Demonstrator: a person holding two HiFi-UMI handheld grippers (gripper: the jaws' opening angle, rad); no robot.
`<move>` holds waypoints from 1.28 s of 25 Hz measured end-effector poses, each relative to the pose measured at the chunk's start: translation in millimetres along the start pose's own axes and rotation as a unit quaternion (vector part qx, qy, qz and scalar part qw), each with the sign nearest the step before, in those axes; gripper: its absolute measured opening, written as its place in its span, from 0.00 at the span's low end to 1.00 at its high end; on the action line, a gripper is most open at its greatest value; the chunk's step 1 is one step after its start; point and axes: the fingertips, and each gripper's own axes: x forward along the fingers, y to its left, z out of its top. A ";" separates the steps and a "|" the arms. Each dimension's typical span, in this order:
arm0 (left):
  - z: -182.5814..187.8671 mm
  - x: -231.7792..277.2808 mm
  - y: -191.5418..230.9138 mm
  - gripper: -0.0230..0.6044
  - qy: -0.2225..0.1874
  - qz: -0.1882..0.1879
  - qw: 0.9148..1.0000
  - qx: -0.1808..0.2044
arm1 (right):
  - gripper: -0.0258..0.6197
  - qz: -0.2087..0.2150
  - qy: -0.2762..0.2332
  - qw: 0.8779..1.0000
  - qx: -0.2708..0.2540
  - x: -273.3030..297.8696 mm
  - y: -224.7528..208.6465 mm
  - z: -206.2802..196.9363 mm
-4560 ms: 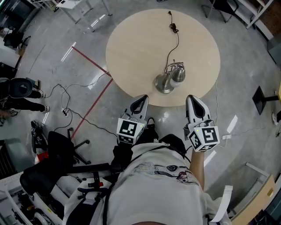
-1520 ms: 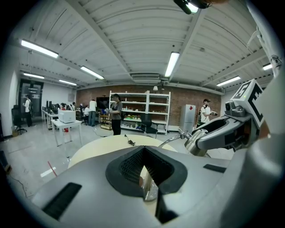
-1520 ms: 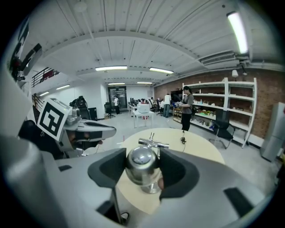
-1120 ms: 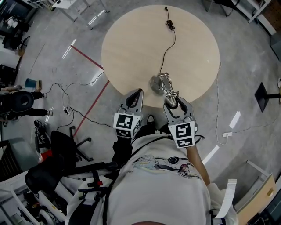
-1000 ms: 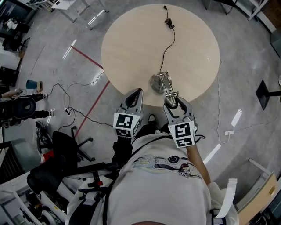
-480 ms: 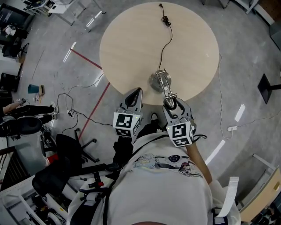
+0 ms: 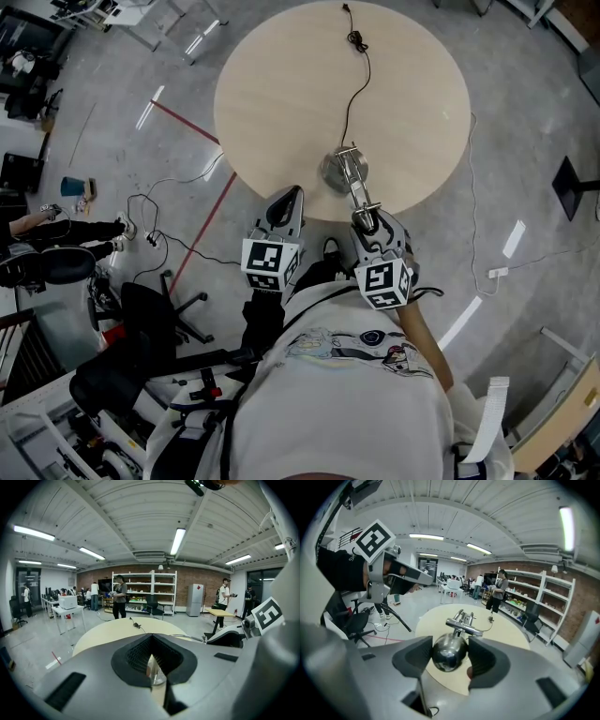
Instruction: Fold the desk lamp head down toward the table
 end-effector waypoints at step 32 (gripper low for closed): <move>-17.6 -5.2 0.0 0.04 0.022 0.002 1.000 -0.005 | 0.36 0.014 0.075 0.995 0.063 34.2 0.6 -56.8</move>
